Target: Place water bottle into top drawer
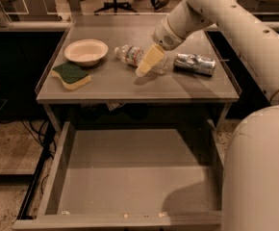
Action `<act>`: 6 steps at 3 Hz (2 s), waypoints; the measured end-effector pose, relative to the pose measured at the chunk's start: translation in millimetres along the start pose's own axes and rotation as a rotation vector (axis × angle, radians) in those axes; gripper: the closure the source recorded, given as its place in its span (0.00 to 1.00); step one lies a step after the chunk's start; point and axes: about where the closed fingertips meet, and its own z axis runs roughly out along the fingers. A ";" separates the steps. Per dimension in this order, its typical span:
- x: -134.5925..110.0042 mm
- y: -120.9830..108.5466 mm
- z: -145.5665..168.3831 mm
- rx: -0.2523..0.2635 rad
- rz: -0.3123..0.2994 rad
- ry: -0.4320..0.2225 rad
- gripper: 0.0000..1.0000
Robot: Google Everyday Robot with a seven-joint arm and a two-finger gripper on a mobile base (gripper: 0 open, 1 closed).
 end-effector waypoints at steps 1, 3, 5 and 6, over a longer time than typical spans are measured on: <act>5.9 -7.1 7.6 -0.009 0.015 0.005 0.00; 12.3 -14.1 14.1 -0.022 0.032 0.007 0.14; 12.3 -14.1 14.2 -0.023 0.032 0.007 0.61; 12.3 -14.1 14.2 -0.023 0.032 0.007 0.84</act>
Offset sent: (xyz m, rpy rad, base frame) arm 0.0252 -0.0145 -0.0157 0.0105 0.0484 -0.0232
